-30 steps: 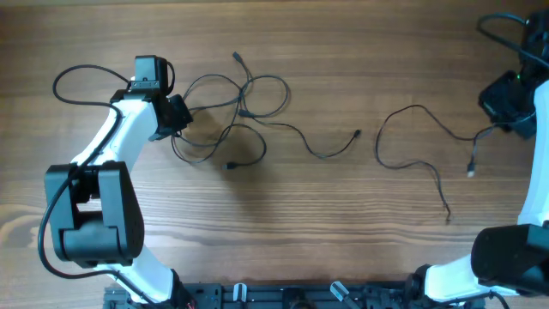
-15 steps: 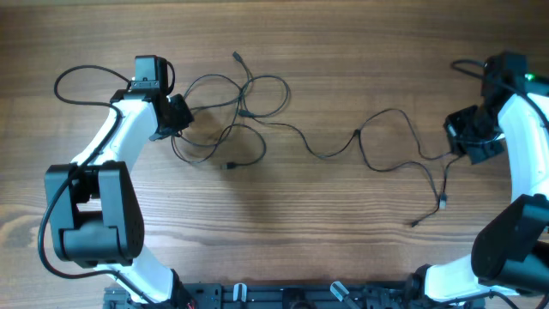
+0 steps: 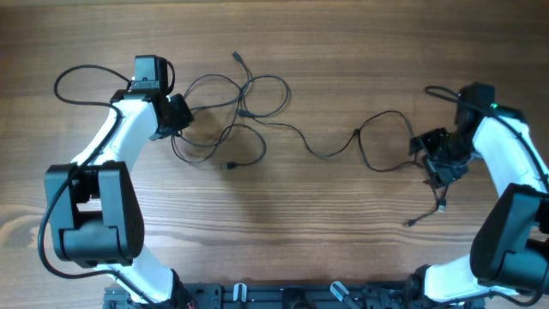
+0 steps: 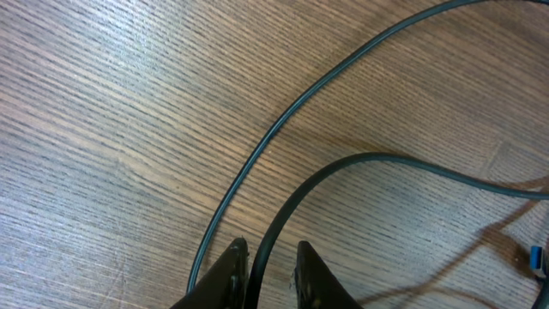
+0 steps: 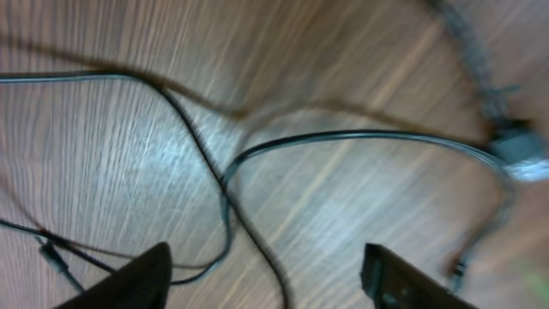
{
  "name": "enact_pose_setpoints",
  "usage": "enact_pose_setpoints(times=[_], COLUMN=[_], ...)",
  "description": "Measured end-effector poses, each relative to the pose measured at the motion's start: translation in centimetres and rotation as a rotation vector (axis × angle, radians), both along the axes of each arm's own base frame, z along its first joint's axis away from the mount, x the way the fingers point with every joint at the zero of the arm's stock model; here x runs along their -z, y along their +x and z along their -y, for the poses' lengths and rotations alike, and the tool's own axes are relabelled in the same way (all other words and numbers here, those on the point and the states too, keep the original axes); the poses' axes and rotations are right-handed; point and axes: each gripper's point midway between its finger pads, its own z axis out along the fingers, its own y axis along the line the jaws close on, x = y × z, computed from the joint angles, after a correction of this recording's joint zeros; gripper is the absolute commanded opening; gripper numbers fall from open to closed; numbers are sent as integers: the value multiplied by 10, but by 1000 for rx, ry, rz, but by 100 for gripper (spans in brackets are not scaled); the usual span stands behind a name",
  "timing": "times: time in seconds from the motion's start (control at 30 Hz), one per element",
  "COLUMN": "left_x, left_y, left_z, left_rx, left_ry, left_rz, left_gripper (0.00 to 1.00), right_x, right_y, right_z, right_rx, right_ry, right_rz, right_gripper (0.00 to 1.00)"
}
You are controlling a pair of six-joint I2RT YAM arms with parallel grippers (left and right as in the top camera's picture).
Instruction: Untangle cables
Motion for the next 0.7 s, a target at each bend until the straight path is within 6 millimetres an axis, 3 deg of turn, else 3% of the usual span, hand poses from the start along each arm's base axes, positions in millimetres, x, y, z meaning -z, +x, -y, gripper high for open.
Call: enact_pose_setpoints(times=[0.23, 0.33, 0.5, 0.7], left_x=[0, 0, 0, 0], left_y=[1, 1, 1, 1], left_z=[0, 0, 0, 0], left_rx=[0, 0, 0, 0], left_ry=[0, 0, 0, 0], left_rz=[2, 3, 2, 2], left_gripper=[22, 23, 23, 24], right_x=[26, 35, 35, 35], right_y=[-8, -8, 3, 6], right_z=[-27, -37, -45, -45], right_rx=[81, 131, 162, 176], right_ry=[73, 82, 92, 81], right_rz=[-3, 0, 34, 44], right_gripper=[78, 71, 60, 56])
